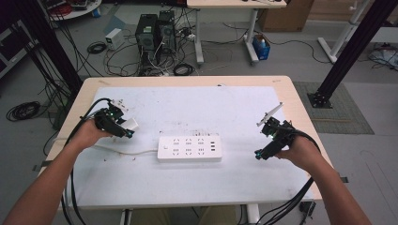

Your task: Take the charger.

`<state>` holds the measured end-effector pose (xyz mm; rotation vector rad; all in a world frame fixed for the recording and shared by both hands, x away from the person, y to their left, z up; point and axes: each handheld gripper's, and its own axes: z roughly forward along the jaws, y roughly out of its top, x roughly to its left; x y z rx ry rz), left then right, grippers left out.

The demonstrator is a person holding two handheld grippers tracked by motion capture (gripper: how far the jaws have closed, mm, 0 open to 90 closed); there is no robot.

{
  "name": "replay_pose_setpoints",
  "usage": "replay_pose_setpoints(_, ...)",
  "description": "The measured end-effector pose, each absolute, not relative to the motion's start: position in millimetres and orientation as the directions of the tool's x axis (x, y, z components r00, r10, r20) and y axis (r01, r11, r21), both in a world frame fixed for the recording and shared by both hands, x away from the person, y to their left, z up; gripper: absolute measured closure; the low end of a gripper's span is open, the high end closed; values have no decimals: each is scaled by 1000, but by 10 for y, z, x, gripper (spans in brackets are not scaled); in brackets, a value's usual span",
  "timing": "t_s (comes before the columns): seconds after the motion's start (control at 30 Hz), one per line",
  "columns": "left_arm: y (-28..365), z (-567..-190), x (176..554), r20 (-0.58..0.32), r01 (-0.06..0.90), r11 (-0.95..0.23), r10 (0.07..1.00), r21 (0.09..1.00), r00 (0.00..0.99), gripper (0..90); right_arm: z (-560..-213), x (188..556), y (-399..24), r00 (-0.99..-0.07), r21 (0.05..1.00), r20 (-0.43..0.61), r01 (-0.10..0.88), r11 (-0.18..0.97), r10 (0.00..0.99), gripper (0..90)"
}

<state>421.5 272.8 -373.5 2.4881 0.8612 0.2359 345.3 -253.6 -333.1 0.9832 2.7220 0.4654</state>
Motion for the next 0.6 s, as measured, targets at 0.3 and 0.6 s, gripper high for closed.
replay_pose_setpoints(0.3,2675,-3327,3955,45,526,-673,637,519,770,427,-3287,3441,-2519,-758,375,-99,572,729,645,78)
replay_pose_setpoints(0.6,2535,-2991,3745,88,488,-687,622,538,778,427,-3230,3445,-2454,-770,394,-109,547,739,628,78)
